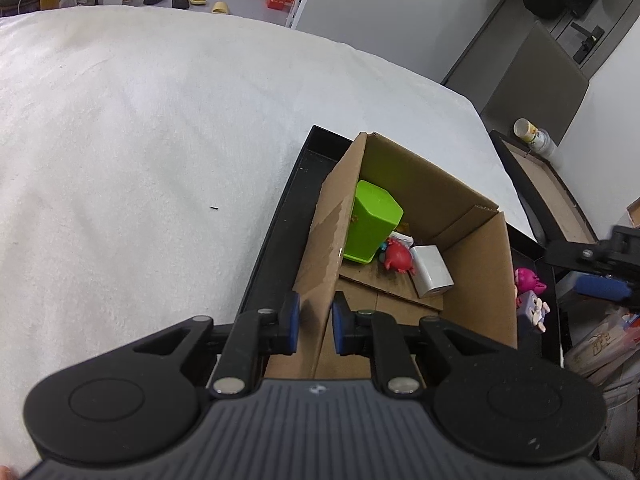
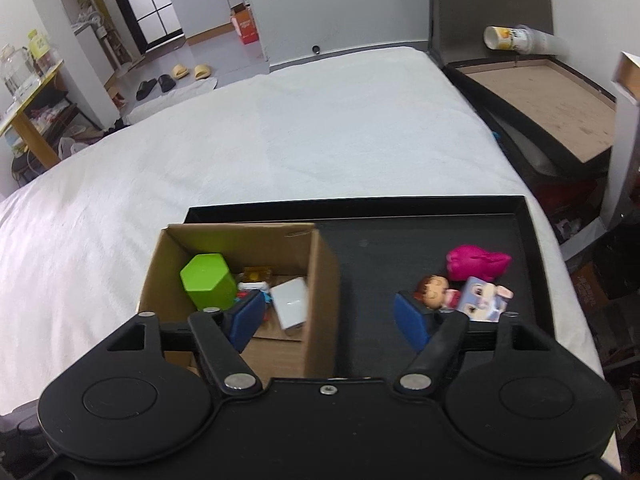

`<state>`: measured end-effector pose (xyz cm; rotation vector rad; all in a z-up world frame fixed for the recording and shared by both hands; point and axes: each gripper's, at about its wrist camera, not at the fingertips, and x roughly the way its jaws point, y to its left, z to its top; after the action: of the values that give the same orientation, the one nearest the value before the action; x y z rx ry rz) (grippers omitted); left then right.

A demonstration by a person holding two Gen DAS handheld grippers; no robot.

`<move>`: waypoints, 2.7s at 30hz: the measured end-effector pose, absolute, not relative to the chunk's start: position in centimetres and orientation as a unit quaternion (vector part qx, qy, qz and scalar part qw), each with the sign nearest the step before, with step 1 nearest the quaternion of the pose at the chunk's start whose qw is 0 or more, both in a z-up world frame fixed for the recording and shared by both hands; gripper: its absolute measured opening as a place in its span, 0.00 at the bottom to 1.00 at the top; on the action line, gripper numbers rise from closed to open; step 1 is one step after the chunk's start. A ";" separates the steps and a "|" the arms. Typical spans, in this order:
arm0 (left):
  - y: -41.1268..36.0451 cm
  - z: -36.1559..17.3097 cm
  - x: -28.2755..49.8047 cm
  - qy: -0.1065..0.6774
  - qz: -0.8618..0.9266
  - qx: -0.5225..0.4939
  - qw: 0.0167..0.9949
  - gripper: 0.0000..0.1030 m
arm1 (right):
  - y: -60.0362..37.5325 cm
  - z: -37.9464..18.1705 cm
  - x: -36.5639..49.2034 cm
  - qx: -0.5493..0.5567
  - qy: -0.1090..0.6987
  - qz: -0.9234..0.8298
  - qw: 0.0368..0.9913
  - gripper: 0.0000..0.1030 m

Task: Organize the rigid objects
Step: 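Move the right gripper over the tray to the blue-white cube toy, then close the right gripper on the blue-white cube toy and lift it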

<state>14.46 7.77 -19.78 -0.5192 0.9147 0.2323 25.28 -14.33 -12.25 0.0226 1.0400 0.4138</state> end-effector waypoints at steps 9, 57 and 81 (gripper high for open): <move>7.6 -19.8 14.4 0.432 0.115 -0.247 0.860 0.15 | -17.9 -13.7 25.6 0.039 0.502 0.178 0.845 0.75; 6.2 -19.9 17.1 0.479 0.159 -0.203 0.839 0.14 | -26.0 -24.3 29.6 0.174 0.510 0.090 0.838 0.72; 7.0 -19.6 16.2 0.471 0.150 -0.225 0.839 0.15 | -25.3 -25.1 28.9 0.130 0.556 0.053 0.819 0.49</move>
<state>16.19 7.00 -19.59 -0.4748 0.9969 0.3180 28.89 -25.32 -25.12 0.2771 1.1855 0.1137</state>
